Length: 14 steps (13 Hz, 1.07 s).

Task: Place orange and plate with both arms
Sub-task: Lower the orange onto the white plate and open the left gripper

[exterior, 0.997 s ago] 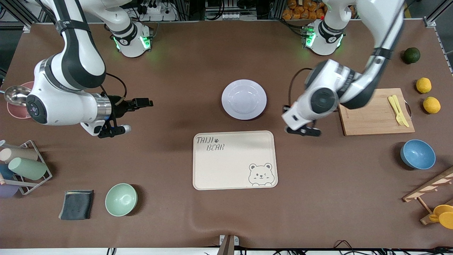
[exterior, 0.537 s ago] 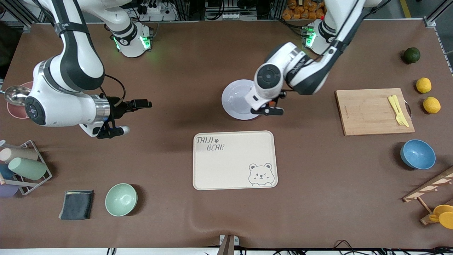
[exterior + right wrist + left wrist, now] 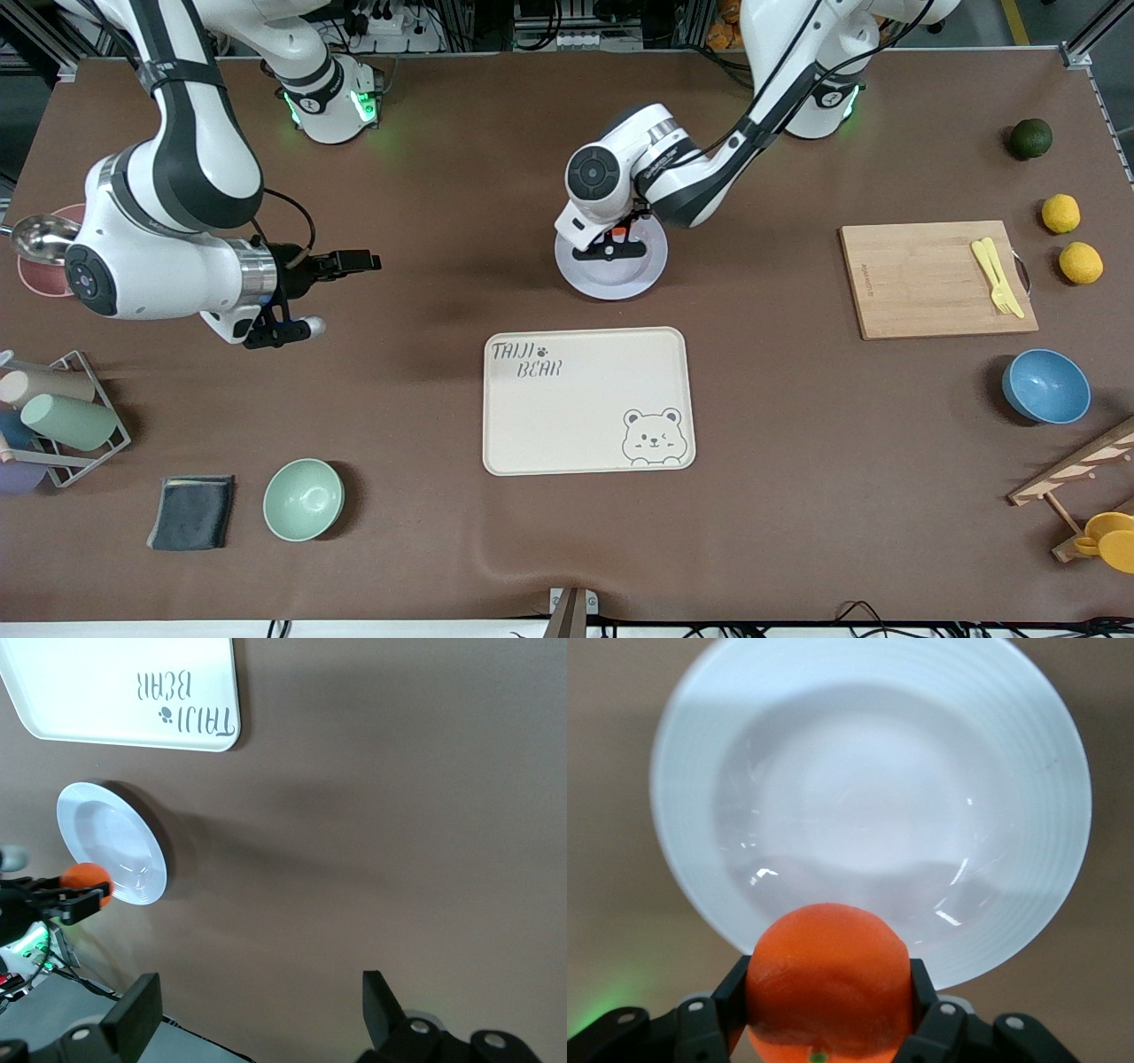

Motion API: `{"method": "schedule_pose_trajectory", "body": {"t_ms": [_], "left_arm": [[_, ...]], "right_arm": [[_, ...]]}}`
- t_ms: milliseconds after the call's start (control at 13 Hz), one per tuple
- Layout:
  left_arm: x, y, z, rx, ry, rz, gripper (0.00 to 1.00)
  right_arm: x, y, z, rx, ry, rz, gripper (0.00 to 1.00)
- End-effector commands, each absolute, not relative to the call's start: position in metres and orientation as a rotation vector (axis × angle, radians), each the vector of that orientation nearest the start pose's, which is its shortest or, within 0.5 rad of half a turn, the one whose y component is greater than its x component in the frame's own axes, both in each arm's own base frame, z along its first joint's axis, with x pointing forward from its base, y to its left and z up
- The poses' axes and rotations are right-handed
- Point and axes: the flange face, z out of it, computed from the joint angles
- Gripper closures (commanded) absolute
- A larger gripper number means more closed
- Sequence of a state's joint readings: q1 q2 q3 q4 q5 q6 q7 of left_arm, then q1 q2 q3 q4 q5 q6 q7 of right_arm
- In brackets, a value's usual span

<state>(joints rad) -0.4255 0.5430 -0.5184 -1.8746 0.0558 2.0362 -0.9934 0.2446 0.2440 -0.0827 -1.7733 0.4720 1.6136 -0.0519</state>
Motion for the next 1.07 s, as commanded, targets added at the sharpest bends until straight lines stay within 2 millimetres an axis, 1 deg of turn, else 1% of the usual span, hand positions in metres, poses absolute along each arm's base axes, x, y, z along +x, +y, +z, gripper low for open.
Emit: {"method": "schedule_pose_trajectory", "body": {"t_ms": [0,77,153,230,307,460,537,613,690,843,920,997], "left_arm": [[0.376,-0.49,0.226,-2.975,-0.131,0.556,0.93],[0.379,-0.493,0.221,-2.979,-0.135,0.566,0.82],[0.382,-0.493,0.219,-2.981,-0.141,0.566,0.74],[0.391,-0.487,0.216,-2.972,-0.147,0.538,0.62],[0.393,-0.486,0.217,-2.969,-0.126,0.504,0.57],[0.402,-0.486,0.207,-2.968,-0.125,0.499,0.56],[0.405,-0.489,0.205,-2.973,-0.129,0.505,0.55],[0.403,-0.49,0.201,-2.97,-0.129,0.513,0.32],[0.404,-0.489,0.202,-2.971,-0.13,0.51,0.0],[0.409,-0.486,0.207,-2.977,-0.143,0.501,0.0],[0.415,-0.483,0.214,-2.982,-0.157,0.488,0.0],[0.421,-0.481,0.236,-3.0,-0.166,0.447,0.0]], "right_arm": [[0.566,0.149,0.399,-2.639,-0.121,0.589,0.0],[0.566,0.151,0.399,-2.637,-0.124,0.592,0.0],[0.566,0.152,0.399,-2.637,-0.123,0.593,0.0],[0.565,0.153,0.397,-2.636,-0.126,0.597,0.0],[0.566,0.151,0.398,-2.636,-0.123,0.596,0.0],[0.565,0.151,0.399,-2.634,-0.124,0.603,0.0],[0.565,0.151,0.399,-2.634,-0.124,0.603,0.0],[0.565,0.151,0.401,-2.634,-0.126,0.601,0.0],[0.565,0.151,0.401,-2.634,-0.124,0.601,0.0],[0.565,0.151,0.399,-2.633,-0.125,0.605,0.0],[0.565,0.152,0.399,-2.634,-0.126,0.603,0.0],[0.565,0.152,0.399,-2.635,-0.125,0.601,0.0]]}}
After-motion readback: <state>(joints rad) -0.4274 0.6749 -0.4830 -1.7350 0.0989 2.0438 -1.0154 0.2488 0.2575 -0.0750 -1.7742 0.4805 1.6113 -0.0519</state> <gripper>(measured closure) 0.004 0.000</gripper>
